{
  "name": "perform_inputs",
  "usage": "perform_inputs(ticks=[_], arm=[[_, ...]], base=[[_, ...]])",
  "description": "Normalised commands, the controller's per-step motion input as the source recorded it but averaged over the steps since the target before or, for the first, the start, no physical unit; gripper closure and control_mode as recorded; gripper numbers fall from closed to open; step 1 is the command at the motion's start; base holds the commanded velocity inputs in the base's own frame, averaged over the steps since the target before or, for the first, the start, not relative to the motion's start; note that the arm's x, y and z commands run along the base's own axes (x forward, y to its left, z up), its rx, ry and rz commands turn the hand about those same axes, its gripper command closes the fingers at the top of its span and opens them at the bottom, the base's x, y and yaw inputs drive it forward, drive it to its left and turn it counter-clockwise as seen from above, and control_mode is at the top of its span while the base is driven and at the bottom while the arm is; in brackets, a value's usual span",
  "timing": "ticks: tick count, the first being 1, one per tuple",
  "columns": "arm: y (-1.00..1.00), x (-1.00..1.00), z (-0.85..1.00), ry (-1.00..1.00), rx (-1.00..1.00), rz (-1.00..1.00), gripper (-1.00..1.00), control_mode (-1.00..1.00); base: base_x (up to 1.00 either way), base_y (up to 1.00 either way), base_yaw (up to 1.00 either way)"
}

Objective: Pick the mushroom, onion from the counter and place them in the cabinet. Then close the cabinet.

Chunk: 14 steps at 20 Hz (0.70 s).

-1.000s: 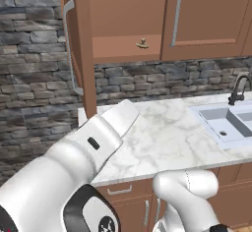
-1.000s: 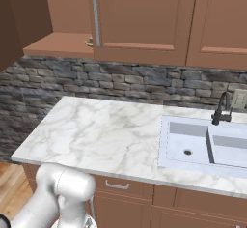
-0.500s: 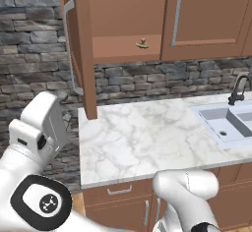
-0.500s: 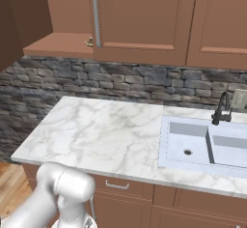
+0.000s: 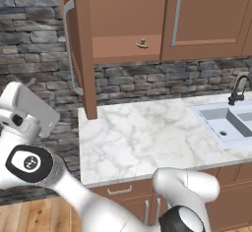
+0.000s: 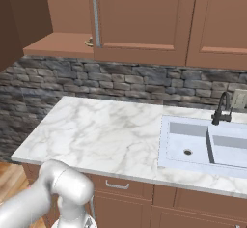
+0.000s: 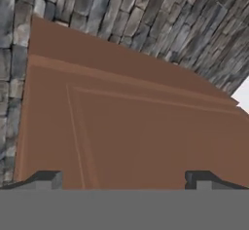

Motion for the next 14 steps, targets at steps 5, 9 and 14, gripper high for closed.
perform_inputs(ticks=[5, 9, 14], arm=[[0.01, 1.00, 0.09, 0.07, -0.17, -0.22, -1.00, -1.00], [-0.30, 1.00, 0.42, 0.11, -0.02, -0.21, -1.00, -1.00], [-0.84, 0.35, 0.74, 0.00, 0.00, -0.13, -1.00, -1.00]], base=[[0.00, 0.00, 0.00], [0.00, 0.00, 0.00], [0.00, 0.00, 0.00]])
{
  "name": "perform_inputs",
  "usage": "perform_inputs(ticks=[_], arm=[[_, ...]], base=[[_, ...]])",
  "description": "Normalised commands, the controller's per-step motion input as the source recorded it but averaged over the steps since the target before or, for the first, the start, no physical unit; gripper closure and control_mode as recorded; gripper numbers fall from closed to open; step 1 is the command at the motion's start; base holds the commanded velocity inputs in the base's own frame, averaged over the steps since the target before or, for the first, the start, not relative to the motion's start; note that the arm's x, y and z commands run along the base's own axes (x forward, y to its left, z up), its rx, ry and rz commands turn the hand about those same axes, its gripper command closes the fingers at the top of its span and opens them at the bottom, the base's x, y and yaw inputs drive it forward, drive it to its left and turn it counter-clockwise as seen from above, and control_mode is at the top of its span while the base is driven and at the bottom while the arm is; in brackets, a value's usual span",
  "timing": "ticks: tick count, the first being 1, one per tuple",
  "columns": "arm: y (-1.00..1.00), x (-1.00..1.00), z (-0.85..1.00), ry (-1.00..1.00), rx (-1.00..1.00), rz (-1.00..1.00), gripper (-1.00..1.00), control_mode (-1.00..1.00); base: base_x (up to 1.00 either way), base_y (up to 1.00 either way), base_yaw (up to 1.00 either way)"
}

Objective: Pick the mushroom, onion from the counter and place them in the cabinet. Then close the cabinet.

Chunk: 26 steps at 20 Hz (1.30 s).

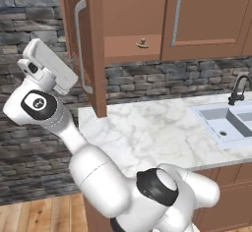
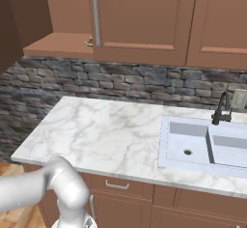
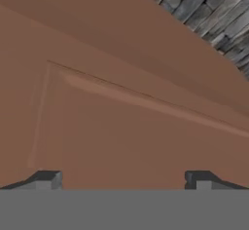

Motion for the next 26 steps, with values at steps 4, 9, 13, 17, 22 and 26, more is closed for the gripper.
perform_inputs(ticks=[4, 9, 13, 17, 22, 26], arm=[[-1.00, 0.10, 0.63, 0.00, 0.00, -0.01, -1.00, -1.00], [-1.00, 0.33, 0.23, 0.13, 0.00, 0.01, -1.00, -1.00], [-1.00, 0.76, 0.00, 0.29, 0.00, 0.12, -1.00, -1.00], [-1.00, 0.98, 0.00, 0.30, 0.00, 0.18, -1.00, -1.00], [-1.00, 1.00, 0.00, 0.27, 0.00, 0.19, -1.00, -1.00], [-1.00, 1.00, 0.00, 0.28, 0.00, 0.18, -1.00, -1.00]], base=[[0.00, 0.00, 0.00], [0.00, 0.00, 0.00], [0.00, 0.00, 0.00], [0.00, 0.00, 0.00], [0.00, 0.00, 0.00], [0.00, 0.00, 0.00]])
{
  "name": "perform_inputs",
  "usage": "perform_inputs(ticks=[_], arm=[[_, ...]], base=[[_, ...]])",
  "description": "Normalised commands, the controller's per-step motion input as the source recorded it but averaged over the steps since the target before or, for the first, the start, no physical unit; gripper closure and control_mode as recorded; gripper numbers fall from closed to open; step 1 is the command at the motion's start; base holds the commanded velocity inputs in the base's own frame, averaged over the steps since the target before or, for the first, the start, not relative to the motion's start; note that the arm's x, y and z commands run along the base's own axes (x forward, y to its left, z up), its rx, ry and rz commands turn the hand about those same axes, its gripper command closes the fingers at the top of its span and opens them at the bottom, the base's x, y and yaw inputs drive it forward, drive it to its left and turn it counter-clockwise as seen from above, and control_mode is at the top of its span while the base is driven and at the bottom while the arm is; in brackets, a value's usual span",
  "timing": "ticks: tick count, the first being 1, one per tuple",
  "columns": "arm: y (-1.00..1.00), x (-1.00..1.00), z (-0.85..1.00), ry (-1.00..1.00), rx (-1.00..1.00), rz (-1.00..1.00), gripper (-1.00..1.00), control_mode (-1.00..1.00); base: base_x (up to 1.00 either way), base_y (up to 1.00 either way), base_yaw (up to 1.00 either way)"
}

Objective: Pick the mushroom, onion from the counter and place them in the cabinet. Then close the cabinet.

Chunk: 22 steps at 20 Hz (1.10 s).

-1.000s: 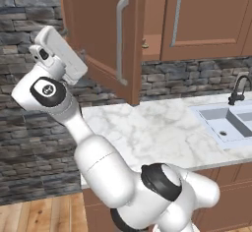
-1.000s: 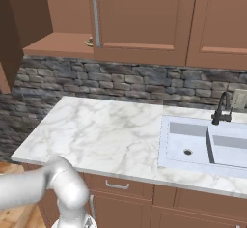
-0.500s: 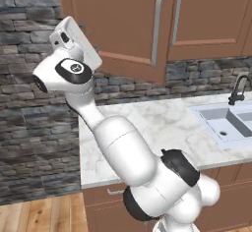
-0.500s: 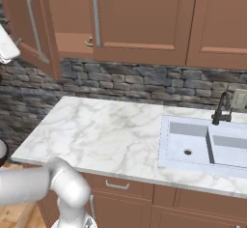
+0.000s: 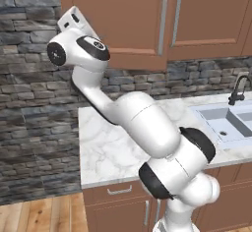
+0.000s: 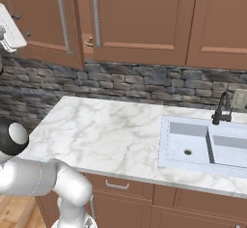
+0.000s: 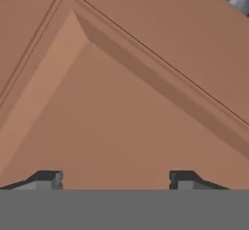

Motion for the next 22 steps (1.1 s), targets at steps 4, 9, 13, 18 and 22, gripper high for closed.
perform_inputs(ticks=[4, 9, 13, 18, 22], arm=[[-1.00, 1.00, 0.00, 0.25, 0.00, 0.18, -1.00, -1.00], [-1.00, 1.00, -0.01, 0.20, 0.00, 0.17, -1.00, -1.00], [-1.00, 0.97, -0.38, 0.12, 0.00, 0.13, -1.00, -1.00], [-0.72, -0.33, -0.80, 0.01, -0.05, 0.07, -1.00, -1.00], [-0.56, -1.00, -0.91, -0.04, -0.08, 0.08, -1.00, -1.00]], base=[[0.00, 0.00, 0.00], [0.00, 0.00, 0.00], [0.00, 0.00, 0.00], [0.00, 0.00, 0.00], [0.00, 0.00, 0.00]])
